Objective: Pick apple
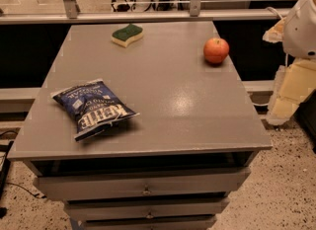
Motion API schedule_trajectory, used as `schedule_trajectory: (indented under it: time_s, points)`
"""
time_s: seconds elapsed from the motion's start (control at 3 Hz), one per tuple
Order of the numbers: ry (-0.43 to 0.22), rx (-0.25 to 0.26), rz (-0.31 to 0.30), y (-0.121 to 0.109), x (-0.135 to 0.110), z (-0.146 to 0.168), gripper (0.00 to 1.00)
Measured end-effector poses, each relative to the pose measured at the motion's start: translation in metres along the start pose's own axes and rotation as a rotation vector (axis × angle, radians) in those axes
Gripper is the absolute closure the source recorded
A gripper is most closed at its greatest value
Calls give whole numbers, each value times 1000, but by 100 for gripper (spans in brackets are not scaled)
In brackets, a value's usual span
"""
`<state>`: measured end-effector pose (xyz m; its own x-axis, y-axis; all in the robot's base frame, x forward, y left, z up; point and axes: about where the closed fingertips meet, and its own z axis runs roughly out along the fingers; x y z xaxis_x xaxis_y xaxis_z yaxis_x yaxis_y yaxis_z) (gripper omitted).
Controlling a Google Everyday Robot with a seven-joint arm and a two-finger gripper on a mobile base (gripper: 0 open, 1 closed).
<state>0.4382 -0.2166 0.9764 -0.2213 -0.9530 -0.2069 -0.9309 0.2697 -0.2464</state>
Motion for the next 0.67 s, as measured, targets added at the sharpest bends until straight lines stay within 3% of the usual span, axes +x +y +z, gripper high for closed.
schedule_trajectory:
  time_s: [0.33,0.67]
  points:
    - [0,0,0,0,0,0,0]
    - [-74,-17,5,-18,-1,20,0]
